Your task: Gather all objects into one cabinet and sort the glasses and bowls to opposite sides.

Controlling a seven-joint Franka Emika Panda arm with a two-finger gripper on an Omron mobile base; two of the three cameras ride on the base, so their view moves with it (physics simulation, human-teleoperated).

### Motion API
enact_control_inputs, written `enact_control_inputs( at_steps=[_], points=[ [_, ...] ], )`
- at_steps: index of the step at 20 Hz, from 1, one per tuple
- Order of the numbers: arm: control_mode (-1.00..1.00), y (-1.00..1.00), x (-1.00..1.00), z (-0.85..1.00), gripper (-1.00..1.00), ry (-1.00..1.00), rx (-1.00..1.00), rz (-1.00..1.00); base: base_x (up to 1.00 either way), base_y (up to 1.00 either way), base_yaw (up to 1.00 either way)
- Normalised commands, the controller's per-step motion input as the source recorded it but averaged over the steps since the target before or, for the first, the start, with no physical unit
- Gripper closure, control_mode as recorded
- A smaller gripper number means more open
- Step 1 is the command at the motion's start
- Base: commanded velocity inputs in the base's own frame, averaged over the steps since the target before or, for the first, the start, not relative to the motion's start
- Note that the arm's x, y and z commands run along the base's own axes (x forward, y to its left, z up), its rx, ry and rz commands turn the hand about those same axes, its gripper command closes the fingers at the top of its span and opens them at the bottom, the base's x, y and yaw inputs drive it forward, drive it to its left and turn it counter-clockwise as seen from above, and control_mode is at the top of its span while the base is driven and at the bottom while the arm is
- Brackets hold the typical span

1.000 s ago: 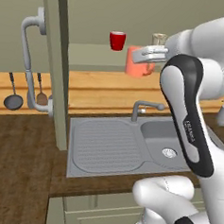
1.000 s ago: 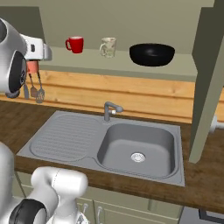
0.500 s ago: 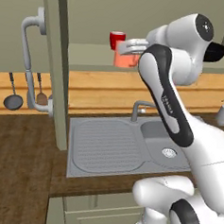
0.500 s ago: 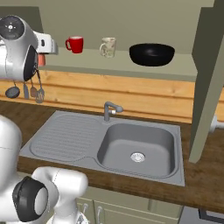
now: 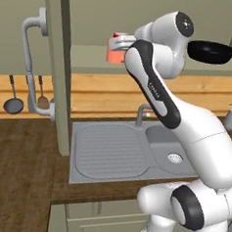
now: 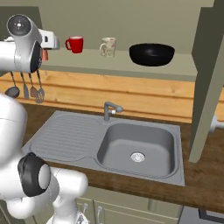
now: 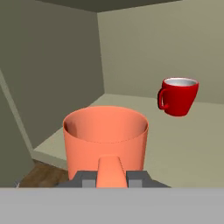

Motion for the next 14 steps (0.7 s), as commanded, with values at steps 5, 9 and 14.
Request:
enact_control_inputs(
  at_steps=[5,9,14],
  points=[
    [-1.0,0.03,0.26,-0.08,1.0,-0.07,0.0,0.0,0.0,0.0,0.0],
    [-1.0,0.01,0.25,-0.18,1.0,-0.12,0.0,0.0,0.0,0.0,0.0],
    [-1.0,0.08,0.23,-0.27,1.0,-0.11,0.0,0.0,0.0,0.0,0.0]
  ],
)
